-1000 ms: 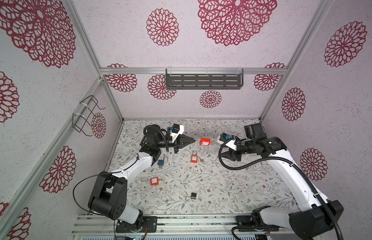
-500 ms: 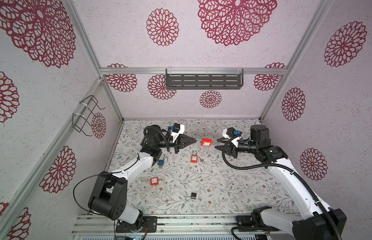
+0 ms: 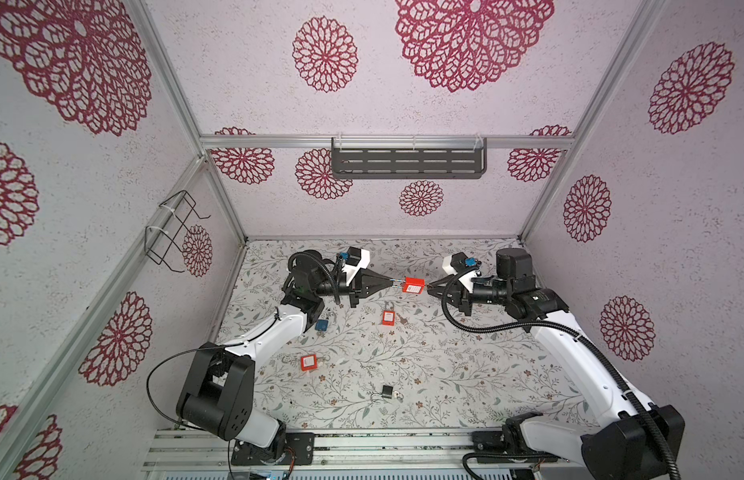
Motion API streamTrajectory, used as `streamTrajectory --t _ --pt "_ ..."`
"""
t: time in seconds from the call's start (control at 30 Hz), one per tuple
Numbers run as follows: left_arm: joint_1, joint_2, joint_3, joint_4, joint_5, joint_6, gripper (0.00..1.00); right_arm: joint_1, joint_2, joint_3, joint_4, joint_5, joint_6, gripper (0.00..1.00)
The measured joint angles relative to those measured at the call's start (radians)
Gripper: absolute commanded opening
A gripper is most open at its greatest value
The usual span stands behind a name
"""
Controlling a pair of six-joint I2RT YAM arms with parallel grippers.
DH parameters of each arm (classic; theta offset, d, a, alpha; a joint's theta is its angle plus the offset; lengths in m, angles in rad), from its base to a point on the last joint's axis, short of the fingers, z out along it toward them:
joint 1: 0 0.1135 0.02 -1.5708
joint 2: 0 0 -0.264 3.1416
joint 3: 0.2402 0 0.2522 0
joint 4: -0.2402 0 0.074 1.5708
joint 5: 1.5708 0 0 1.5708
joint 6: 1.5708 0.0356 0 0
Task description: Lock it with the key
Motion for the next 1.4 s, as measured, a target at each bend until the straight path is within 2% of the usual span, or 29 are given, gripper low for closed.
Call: streamTrajectory --t 0.97,1.2,1.4 --pt "-0.002 -0.001 0.000 -0.017 0.004 0.018 0.00 0.000 0.048 0.066 -0.116 -0.072 -0.058 0.00" --pt "0.000 -0.008 0.000 -0.031 0.001 0.037 0.00 -0.006 0.103 0.138 -0.224 -0.098 -0.105 0.00" --pt "0.000 -0.045 0.000 -0.129 -0.005 0.115 0.00 -0.015 0.126 0.158 -0.282 -0.143 -0.126 0.00"
